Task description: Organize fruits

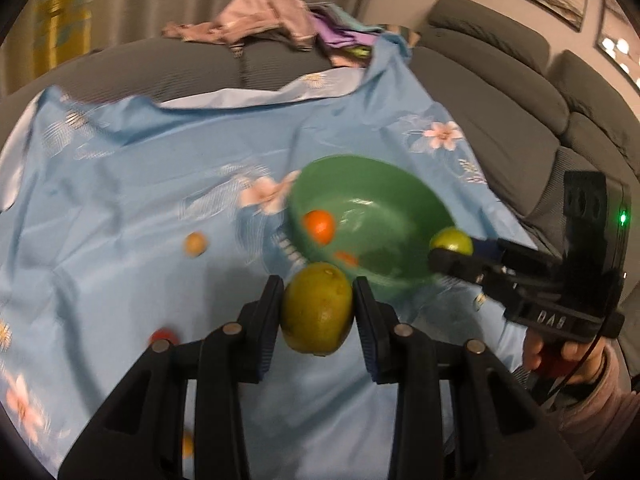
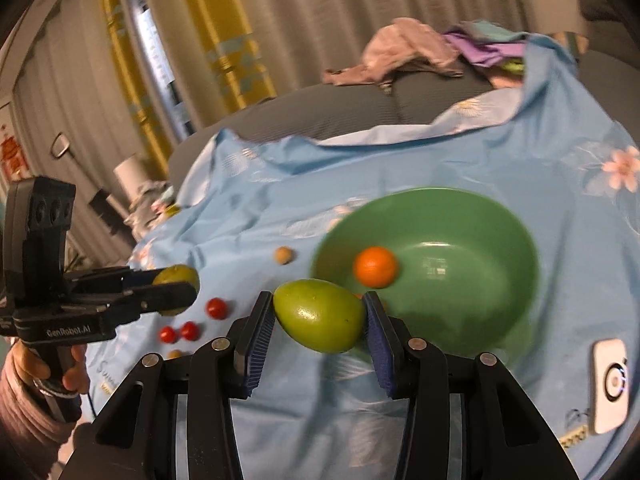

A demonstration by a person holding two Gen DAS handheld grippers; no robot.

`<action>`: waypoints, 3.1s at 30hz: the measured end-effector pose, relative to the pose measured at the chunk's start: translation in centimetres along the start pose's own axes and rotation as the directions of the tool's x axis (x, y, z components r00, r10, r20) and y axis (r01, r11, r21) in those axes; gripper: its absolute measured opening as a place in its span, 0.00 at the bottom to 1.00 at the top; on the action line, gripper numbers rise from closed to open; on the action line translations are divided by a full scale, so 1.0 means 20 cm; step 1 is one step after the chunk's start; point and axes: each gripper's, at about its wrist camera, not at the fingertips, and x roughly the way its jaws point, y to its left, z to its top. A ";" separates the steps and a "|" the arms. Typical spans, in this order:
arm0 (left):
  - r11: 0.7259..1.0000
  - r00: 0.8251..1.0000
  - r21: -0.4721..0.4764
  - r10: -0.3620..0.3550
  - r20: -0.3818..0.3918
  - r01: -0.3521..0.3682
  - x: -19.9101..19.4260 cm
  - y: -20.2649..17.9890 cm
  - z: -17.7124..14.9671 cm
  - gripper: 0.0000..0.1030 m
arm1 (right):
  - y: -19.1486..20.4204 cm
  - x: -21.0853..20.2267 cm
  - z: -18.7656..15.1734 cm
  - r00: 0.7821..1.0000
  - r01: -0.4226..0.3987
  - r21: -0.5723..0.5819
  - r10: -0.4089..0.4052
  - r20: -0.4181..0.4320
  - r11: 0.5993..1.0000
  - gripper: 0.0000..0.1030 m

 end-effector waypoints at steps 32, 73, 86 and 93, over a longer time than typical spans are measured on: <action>0.986 0.989 -0.090 0.137 -0.062 -0.142 -0.13 0.16 -0.21 0.72 | -0.11 -0.06 -0.03 0.998 0.063 0.057 -0.062 -0.020 0.996 0.46; 0.938 0.944 -0.189 0.251 -0.213 -0.292 -0.04 0.48 -0.67 0.26 | 0.50 0.33 -0.26 0.952 -0.149 -0.147 0.102 -0.288 0.978 0.46; 0.933 0.976 -0.286 0.210 -0.061 -0.219 -0.27 0.56 -0.59 0.26 | 0.50 0.59 -0.10 0.964 -0.103 -0.146 0.062 -0.259 0.984 0.46; 0.915 0.975 -0.340 0.221 -0.021 -0.215 -0.31 0.68 -0.53 0.26 | 0.59 0.97 0.08 0.965 0.033 -0.198 -0.082 -0.248 0.980 0.46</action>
